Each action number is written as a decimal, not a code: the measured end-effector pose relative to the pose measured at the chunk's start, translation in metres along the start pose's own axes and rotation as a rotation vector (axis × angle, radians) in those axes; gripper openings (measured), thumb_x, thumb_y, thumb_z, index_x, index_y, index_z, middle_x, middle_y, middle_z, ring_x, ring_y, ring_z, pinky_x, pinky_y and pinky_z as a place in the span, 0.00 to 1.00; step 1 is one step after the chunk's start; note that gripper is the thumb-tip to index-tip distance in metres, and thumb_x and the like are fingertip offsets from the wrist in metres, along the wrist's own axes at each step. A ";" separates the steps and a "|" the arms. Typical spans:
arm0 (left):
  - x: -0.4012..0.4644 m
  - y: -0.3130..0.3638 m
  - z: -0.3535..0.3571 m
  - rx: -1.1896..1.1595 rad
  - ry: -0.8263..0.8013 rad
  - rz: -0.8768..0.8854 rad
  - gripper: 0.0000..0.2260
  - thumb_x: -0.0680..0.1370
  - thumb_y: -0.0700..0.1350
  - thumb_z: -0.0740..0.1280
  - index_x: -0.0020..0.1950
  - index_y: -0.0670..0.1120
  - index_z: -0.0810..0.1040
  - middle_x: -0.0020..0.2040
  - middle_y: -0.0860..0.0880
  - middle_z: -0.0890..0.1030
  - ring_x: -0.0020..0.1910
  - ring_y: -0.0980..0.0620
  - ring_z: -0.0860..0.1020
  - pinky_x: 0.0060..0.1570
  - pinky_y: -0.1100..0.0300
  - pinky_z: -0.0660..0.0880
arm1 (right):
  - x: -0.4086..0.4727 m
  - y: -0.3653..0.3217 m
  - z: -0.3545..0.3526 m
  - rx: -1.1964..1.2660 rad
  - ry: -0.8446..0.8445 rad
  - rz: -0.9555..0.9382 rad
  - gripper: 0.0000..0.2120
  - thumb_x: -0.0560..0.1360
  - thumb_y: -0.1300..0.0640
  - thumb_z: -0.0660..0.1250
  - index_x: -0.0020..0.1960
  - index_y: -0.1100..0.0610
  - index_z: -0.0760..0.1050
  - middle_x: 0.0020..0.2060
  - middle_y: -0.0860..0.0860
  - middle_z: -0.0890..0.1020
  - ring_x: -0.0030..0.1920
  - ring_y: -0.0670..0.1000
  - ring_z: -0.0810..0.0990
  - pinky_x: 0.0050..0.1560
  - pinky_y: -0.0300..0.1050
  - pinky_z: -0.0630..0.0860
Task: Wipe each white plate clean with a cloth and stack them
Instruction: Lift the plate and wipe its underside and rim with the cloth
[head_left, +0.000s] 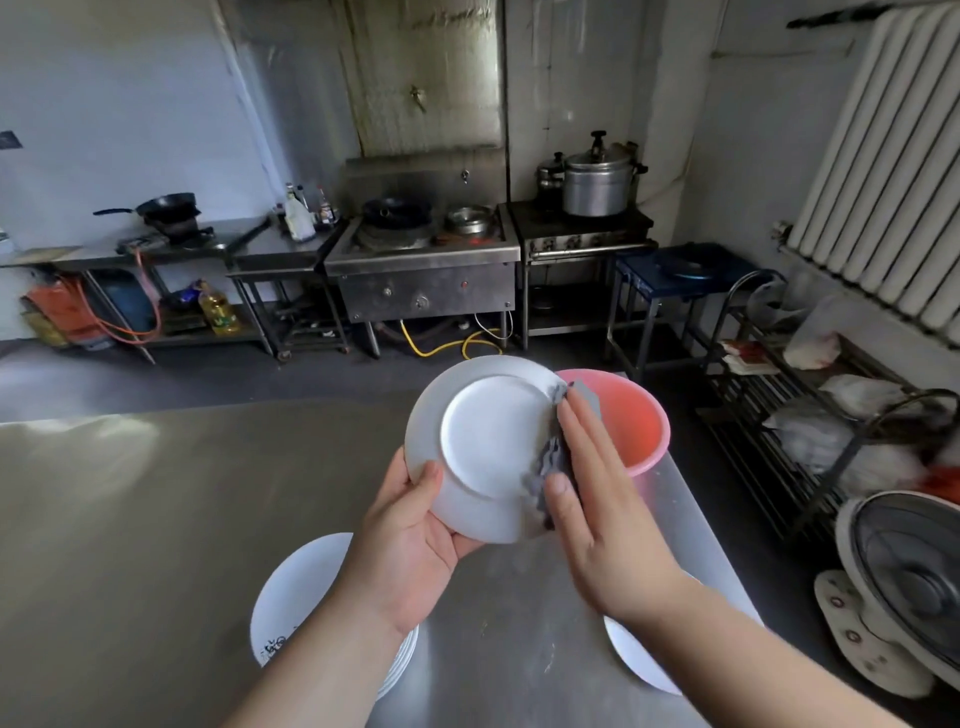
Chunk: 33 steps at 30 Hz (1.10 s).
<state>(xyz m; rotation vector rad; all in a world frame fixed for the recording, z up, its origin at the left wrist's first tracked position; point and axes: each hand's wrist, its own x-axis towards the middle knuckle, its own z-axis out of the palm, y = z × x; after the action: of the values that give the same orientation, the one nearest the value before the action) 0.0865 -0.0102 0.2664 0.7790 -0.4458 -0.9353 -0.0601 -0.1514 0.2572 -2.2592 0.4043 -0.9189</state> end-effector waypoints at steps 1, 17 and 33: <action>0.000 -0.001 0.003 -0.008 0.000 0.017 0.19 0.85 0.43 0.60 0.77 0.51 0.72 0.75 0.43 0.76 0.73 0.39 0.76 0.58 0.39 0.80 | 0.010 0.002 -0.005 0.006 0.019 0.015 0.31 0.87 0.45 0.53 0.85 0.57 0.53 0.85 0.46 0.51 0.84 0.44 0.49 0.84 0.48 0.51; 0.005 0.012 -0.005 -0.003 0.043 -0.166 0.16 0.81 0.50 0.64 0.67 0.53 0.82 0.66 0.44 0.83 0.58 0.45 0.85 0.43 0.46 0.83 | 0.044 0.019 -0.038 0.205 -0.017 0.103 0.23 0.81 0.58 0.60 0.73 0.49 0.77 0.72 0.34 0.76 0.75 0.39 0.70 0.78 0.45 0.67; 0.014 -0.015 0.020 -0.157 0.082 -0.023 0.20 0.84 0.43 0.59 0.77 0.49 0.71 0.72 0.40 0.79 0.68 0.39 0.80 0.53 0.46 0.83 | 0.013 0.001 0.014 -0.074 0.029 0.222 0.36 0.84 0.36 0.45 0.85 0.51 0.40 0.83 0.39 0.38 0.82 0.40 0.37 0.84 0.47 0.45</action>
<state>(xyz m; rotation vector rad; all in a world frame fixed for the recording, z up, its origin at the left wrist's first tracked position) 0.0728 -0.0359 0.2679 0.6778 -0.2886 -0.9444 -0.0415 -0.1520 0.2555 -2.2141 0.6972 -0.8347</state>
